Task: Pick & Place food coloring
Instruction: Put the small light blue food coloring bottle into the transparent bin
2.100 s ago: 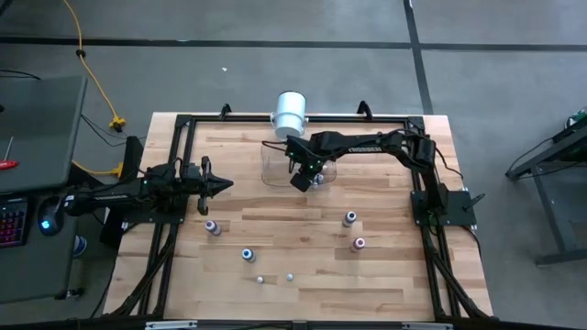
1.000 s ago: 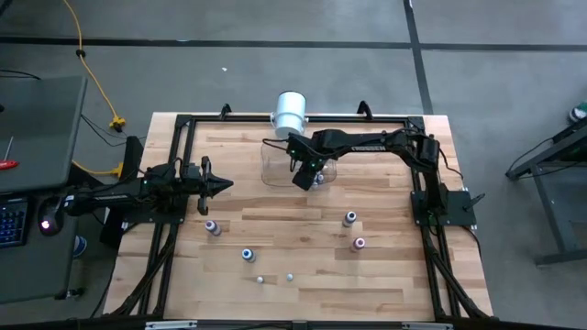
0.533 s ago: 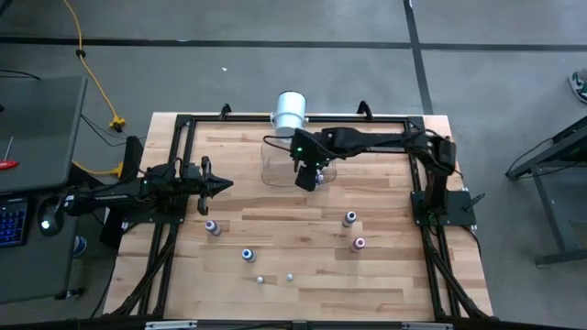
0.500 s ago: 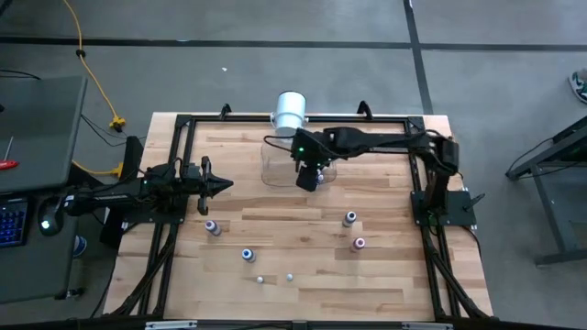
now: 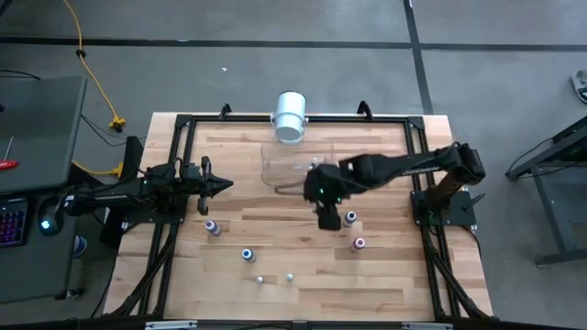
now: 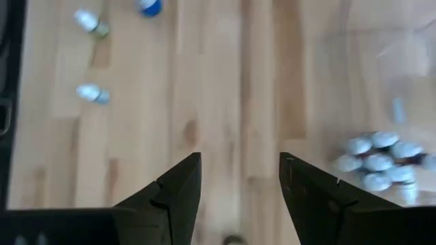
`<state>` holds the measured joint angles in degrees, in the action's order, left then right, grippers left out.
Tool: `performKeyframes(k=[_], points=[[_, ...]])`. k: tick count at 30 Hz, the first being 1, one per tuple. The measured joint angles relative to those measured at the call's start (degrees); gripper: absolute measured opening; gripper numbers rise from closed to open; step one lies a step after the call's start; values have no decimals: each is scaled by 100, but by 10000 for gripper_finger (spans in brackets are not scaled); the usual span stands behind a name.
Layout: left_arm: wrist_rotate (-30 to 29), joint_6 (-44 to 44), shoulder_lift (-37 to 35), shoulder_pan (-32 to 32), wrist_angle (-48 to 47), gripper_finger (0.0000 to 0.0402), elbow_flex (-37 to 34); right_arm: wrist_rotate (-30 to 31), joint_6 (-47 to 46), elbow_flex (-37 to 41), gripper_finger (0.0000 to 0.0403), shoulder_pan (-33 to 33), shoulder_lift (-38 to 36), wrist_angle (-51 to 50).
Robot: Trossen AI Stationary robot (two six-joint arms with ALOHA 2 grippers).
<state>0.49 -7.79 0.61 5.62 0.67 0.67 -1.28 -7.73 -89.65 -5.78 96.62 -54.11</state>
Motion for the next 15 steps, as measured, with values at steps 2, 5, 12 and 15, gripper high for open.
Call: performKeyframes(k=[2, 5, 12, 15], points=[[0, -1, 0, 0, 0, 1, 0, 47, -173, 136, 186, -178, -68, -9], [0, 0, 0, 0, 0, 1, 0, 313, -580, 437, 186, -386, -158, -9], [0, -2, -1, 1, 0, 1, 0, 656, -1683, 549, 186, -677, -1, 481], [0, 0, 0, -1, 0, 1, 0, 485, -2023, 465, 186, -760, 255, 810]])
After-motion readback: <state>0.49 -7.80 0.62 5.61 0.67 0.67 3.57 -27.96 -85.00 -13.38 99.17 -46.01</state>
